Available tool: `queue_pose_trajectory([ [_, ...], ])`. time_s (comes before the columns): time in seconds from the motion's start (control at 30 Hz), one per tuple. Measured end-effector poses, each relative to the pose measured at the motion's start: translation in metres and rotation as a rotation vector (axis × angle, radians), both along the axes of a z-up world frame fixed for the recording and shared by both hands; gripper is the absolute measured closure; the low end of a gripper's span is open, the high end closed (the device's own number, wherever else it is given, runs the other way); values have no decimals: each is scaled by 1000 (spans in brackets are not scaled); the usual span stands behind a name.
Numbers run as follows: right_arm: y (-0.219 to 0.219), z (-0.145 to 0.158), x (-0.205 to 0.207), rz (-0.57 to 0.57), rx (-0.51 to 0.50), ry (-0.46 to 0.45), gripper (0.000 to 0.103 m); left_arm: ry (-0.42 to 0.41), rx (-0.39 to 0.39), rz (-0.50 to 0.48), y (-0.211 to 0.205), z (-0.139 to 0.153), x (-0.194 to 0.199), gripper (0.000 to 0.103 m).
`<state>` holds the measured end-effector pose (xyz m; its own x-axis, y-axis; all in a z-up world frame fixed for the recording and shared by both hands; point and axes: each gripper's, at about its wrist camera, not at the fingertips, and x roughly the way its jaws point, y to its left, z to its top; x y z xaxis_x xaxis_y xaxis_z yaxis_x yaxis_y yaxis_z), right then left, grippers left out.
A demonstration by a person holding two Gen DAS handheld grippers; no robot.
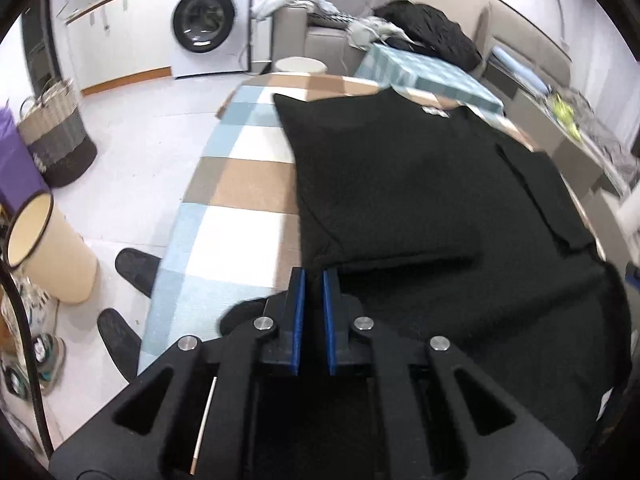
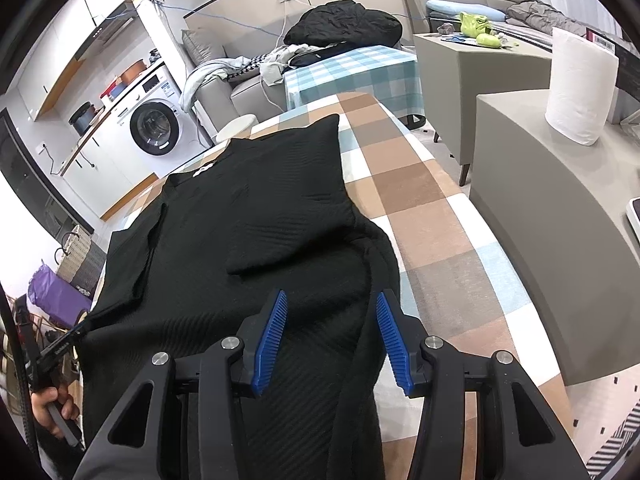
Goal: Fold small clothes
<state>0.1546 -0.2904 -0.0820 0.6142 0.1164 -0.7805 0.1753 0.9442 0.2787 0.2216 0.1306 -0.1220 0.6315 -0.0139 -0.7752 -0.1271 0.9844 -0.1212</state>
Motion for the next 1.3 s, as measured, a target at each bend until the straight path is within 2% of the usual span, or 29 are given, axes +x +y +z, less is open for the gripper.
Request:
queue_pose_trajectory([
  [0.13, 1, -1, -1, -6, -2, 6, 55, 23, -91, 59, 23, -9, -1, 96],
  [0.3, 1, -2, -2, -7, 0, 11, 55, 30, -110, 70, 24, -8, -6, 95],
  [0.43, 3, -7, 0, 9, 5, 23, 55, 40, -123, 48, 20, -8, -10, 85],
  [0.53, 2, -19, 3, 12, -3, 77, 53, 55, -132, 52, 18, -9, -16, 84],
  [0.6, -1, -19, -3, 16, 3, 81, 53, 44, -134, 55, 18, -7, -24, 82],
  [0.63, -3, -18, -8, 19, 8, 82, 53, 38, -136, 60, 18, -5, -31, 80],
  [0.67, -5, -17, -15, 27, 19, 85, 53, 35, -135, 67, 18, -4, -36, 72],
  [0.7, -6, -17, -20, 36, 34, 86, 53, 30, -128, 81, 19, -3, -43, 59],
  [0.77, -5, -18, -37, 63, 58, 107, 52, 14, -119, 109, 22, 0, -55, 51],
  [0.93, 6, -32, -66, 117, 65, 165, 52, 9, -142, 134, 30, 2, -84, 51],
  [0.97, 10, -34, -72, 140, 54, 170, 54, 10, -146, 135, 30, 2, -88, 51],
  [1.0, 12, -35, -74, 147, 34, 176, 60, 7, -148, 136, 31, 3, -94, 51],
  [1.13, 1, -32, -93, 70, -203, 228, 60, -1, -153, 133, 32, 6, -109, 51],
  [1.2, -10, -28, -105, 27, -186, 236, 60, -7, -151, 130, 31, 8, -115, 51],
  [1.3, -8, -20, -120, 26, -151, 198, 59, -10, -145, 118, 28, 10, -123, 50],
])
